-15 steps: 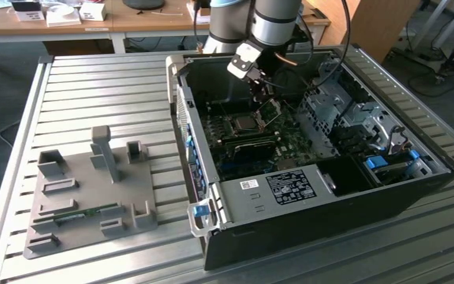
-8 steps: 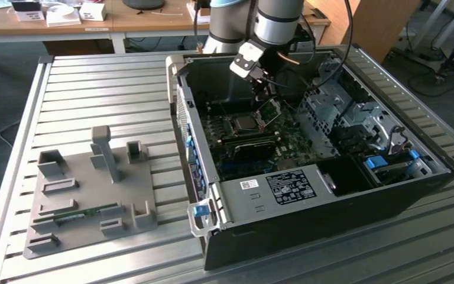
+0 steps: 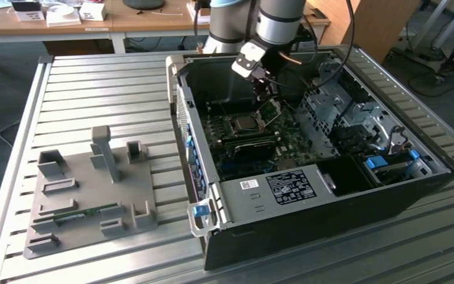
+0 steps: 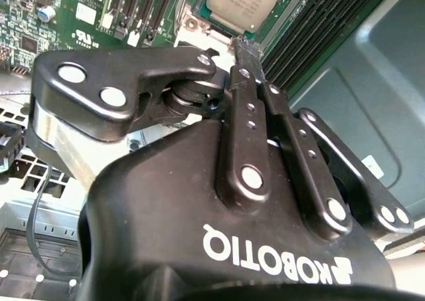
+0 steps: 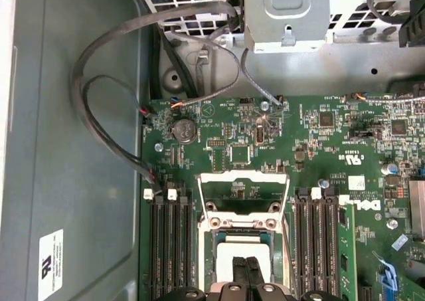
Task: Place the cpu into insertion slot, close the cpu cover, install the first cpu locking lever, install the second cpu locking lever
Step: 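Close the cpu cover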
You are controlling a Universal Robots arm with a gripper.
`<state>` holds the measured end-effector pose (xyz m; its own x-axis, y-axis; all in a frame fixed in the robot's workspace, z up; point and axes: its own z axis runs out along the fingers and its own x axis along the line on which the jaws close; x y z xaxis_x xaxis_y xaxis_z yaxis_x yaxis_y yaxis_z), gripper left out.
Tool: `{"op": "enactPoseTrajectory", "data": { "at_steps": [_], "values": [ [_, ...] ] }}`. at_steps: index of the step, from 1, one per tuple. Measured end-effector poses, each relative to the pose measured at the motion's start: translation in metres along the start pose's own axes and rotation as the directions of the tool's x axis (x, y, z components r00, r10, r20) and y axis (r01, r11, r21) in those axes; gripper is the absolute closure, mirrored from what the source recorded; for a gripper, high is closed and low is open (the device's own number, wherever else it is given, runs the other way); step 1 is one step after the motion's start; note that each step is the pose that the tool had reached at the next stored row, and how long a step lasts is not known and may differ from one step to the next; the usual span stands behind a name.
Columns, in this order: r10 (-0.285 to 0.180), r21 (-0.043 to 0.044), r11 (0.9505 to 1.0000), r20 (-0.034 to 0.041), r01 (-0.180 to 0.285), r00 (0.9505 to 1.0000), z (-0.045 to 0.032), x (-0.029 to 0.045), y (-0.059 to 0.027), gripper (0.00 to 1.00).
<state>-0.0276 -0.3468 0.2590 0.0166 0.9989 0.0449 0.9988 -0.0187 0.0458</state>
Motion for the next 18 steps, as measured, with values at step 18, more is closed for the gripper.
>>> {"op": "enactPoseTrajectory", "data": {
  "at_steps": [18],
  "values": [
    [0.0,0.0,1.0,0.0,0.0,1.0,0.0004,0.0003,0.0137,0.89]
  ]
}}
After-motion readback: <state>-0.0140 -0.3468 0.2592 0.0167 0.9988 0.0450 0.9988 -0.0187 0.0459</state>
